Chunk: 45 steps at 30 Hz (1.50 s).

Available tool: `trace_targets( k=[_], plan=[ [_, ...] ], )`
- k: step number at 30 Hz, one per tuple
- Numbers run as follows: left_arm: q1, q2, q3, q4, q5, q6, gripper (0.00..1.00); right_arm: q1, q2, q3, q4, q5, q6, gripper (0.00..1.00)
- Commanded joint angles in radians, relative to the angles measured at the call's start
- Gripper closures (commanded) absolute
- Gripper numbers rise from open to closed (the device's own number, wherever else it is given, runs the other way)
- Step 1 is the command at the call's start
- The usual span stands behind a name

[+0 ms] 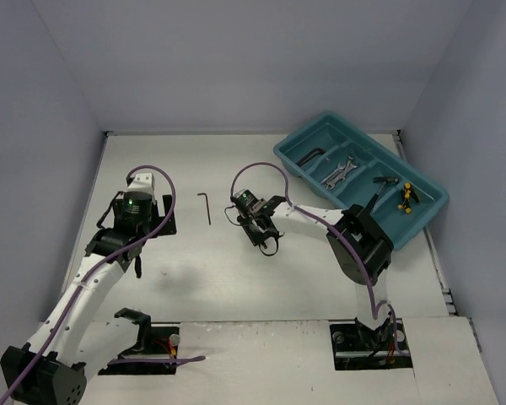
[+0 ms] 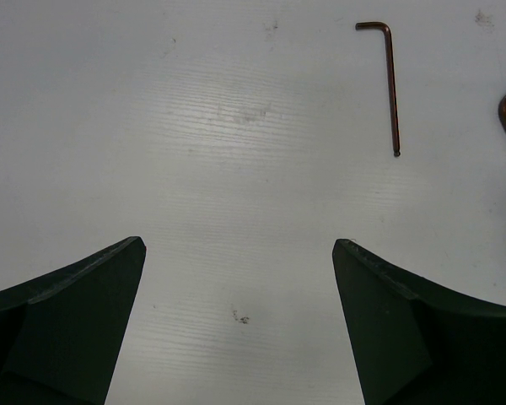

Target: Sort the tools into containers

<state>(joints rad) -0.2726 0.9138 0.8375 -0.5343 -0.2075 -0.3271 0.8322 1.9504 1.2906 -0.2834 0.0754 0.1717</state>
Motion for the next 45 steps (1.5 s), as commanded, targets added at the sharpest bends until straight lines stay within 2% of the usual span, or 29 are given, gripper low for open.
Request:
trace_targets(
  k=[1, 7, 11, 14, 17, 18, 24, 29, 33, 37, 40, 45],
  plan=[
    [0.001, 0.003, 0.021, 0.031, -0.009, -0.006, 0.1, 0.002, 0.073, 0.092, -0.045, -0.037, -0.013, 0.69],
    [0.0, 0.0, 0.02, 0.03, -0.013, -0.003, 0.1, -0.018, 0.177, 0.222, -0.065, -0.068, -0.047, 0.69],
    [0.0, 0.002, 0.02, 0.03, -0.016, -0.001, 0.09, -0.022, 0.224, 0.288, -0.093, -0.068, -0.061, 0.73],
    [0.0, 0.001, 0.021, 0.031, -0.018, -0.002, 0.1, -0.026, 0.246, 0.307, -0.105, -0.067, -0.06, 0.79],
    [0.0, 0.003, 0.021, 0.031, -0.02, -0.001, 0.1, -0.036, 0.258, 0.322, -0.111, -0.058, -0.043, 0.99],
    [0.0, 0.002, 0.021, 0.031, -0.02, -0.001, 0.1, -0.041, 0.257, 0.328, -0.112, -0.055, -0.038, 1.0],
    [0.0, 0.002, 0.022, 0.031, -0.024, 0.0, 0.09, -0.082, 0.178, 0.421, -0.112, -0.018, -0.009, 1.0],
    [0.0, -0.001, 0.021, 0.028, -0.03, -0.001, 0.1, -0.147, 0.053, 0.563, -0.11, 0.065, 0.012, 1.0],
    [0.0, -0.009, 0.018, 0.028, -0.034, -0.001, 0.1, -0.277, -0.005, 0.641, -0.101, 0.13, 0.11, 1.0],
    [0.0, -0.012, 0.02, 0.03, -0.04, -0.001, 0.09, -0.427, 0.023, 0.715, -0.089, 0.151, 0.224, 1.0],
    [0.001, -0.013, 0.02, 0.03, -0.045, -0.001, 0.09, -0.523, 0.118, 0.782, -0.077, 0.128, 0.314, 1.0],
    [0.0, -0.021, 0.02, 0.031, -0.052, 0.002, 0.1, -0.596, 0.279, 0.916, -0.072, 0.064, 0.422, 1.0]
  ],
)
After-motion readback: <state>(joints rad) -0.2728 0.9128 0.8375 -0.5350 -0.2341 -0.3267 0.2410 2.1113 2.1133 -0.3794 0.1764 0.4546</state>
